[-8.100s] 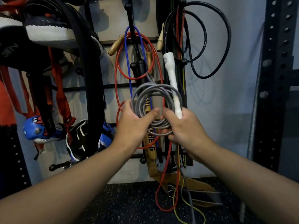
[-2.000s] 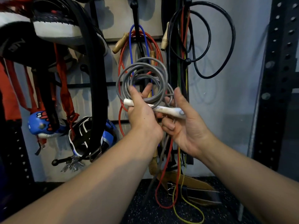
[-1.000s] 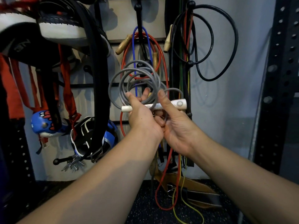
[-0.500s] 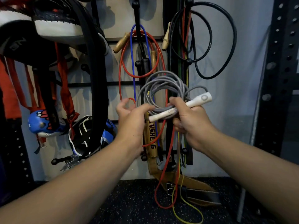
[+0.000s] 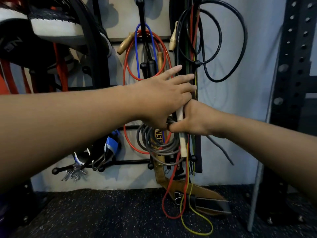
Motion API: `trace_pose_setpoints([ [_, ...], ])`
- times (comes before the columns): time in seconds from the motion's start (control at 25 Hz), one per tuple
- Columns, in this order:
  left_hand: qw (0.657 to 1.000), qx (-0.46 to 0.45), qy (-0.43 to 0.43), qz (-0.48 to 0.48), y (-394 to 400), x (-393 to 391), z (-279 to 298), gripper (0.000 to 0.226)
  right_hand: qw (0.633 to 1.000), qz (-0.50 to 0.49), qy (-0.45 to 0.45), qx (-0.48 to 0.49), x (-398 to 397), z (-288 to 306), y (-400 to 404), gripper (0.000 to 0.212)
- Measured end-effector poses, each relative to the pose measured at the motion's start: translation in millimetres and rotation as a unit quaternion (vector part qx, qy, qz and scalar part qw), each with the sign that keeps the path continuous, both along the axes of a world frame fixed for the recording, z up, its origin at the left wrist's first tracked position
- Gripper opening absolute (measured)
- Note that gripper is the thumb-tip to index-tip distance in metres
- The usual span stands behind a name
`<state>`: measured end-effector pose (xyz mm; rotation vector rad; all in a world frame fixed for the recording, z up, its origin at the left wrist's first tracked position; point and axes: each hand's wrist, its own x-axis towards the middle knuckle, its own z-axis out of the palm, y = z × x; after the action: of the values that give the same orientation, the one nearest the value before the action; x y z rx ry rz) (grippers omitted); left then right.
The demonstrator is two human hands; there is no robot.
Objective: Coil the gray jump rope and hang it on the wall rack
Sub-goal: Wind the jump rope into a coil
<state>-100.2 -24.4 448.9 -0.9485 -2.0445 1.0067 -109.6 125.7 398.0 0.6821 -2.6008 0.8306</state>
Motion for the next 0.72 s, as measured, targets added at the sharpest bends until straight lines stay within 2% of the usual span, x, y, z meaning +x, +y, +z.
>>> trace_pose_setpoints([
  [0.12,0.999,0.017,0.008,0.032,7,-3,-9,0.066,1.0,-0.018,-0.003,0.004,-1,-1,-2,0.022],
  [0.2,0.993,0.099,-0.061,0.019,4,-10,-13,0.032,1.0,-0.022,-0.003,0.017,-3,-3,-3,0.018],
  [0.24,0.983,0.149,-0.106,0.02,2,-13,-14,0.025,0.999,-0.024,0.002,0.03,-3,-3,-2,0.019],
  [0.36,0.953,0.233,-0.19,0.04,-6,-17,-19,0.019,0.998,-0.034,0.019,0.05,-5,-3,-1,0.025],
  [0.56,0.941,0.244,-0.213,0.098,-21,-18,-27,0.015,0.995,0.012,-0.033,0.092,-1,5,5,0.021],
  [0.64,0.95,0.202,-0.198,0.132,-41,-22,-28,0.018,0.993,0.004,-0.054,0.102,3,14,25,0.038],
  [0.72,0.941,0.216,-0.199,0.17,-67,-25,-30,0.022,0.996,-0.021,-0.065,0.058,4,18,52,0.052],
])
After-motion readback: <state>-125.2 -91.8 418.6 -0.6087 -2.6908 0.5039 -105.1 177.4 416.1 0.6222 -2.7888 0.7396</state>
